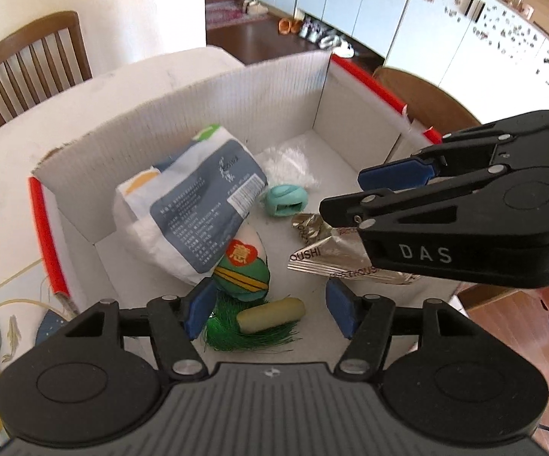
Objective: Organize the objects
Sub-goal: 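Open both tools to release the teal ball and soap bar into the box, then move both tools back over the black bead bag and plush face charm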
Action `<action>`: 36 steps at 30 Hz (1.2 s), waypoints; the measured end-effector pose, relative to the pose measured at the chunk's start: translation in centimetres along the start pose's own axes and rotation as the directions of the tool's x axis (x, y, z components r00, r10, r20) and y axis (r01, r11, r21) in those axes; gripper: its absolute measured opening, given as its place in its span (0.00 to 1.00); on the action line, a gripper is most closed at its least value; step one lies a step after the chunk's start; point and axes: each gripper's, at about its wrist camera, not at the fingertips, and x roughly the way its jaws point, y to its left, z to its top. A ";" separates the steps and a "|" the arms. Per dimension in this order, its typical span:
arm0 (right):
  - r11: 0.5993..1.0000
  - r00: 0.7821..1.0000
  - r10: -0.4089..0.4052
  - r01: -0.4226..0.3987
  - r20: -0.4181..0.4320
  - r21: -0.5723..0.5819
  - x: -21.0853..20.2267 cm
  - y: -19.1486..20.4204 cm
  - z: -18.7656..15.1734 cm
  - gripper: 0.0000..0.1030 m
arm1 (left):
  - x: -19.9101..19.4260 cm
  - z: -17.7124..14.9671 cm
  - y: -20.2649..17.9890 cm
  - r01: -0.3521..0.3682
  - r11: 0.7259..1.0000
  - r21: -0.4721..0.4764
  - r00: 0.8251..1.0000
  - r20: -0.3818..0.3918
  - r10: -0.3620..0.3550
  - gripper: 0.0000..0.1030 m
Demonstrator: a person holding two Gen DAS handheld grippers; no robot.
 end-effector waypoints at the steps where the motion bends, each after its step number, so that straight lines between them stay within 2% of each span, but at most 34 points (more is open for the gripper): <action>1: 1.000 1.000 0.003 -0.003 0.011 -0.002 -0.5 0.0 0.0 0.33 | -0.4 -0.1 0.0 -0.002 1.000 -0.001 1.000 0.011 0.002 0.61; 7: 1.000 0.997 0.024 -0.024 0.074 -0.001 -3.4 0.6 -0.4 0.35 | -3.0 -0.9 0.4 -0.005 1.000 -0.029 0.996 0.086 0.008 0.61; 17: 0.998 0.985 0.042 -0.048 0.165 0.033 -7.5 1.4 -1.9 0.36 | -7.6 -2.5 0.8 0.003 0.998 -0.056 0.979 0.204 0.008 0.62; 20: 0.998 0.981 0.034 -0.042 0.189 0.037 -8.5 2.0 -2.3 0.37 | -9.0 -3.0 1.3 0.008 0.998 -0.056 0.972 0.236 0.006 0.67; 23: 0.997 0.977 0.027 -0.040 0.211 0.058 -9.5 2.4 -2.9 0.39 | -10.3 -3.5 1.6 0.011 0.998 -0.058 0.964 0.267 0.005 0.67; 27: 0.996 0.967 0.004 -0.027 0.253 0.085 -10.4 3.4 -3.7 0.51 | -11.8 -4.4 2.1 0.015 0.999 -0.048 0.953 0.303 0.000 0.73; 30: 0.994 0.962 -0.002 -0.028 0.273 0.105 -11.0 4.2 -4.2 0.54 | -13.0 -5.0 2.4 0.014 0.999 -0.032 0.945 0.327 -0.002 0.77; 32: 0.993 0.959 -0.005 -0.030 0.285 0.117 -11.3 4.8 -4.5 0.63 | -13.8 -5.5 2.7 0.011 1.000 -0.025 0.939 0.343 -0.001 0.80; 36: 0.990 0.951 -0.014 -0.030 0.309 0.136 -12.0 6.3 -5.1 0.71 | -15.0 -6.2 3.6 0.015 1.000 -0.016 0.933 0.360 -0.009 0.81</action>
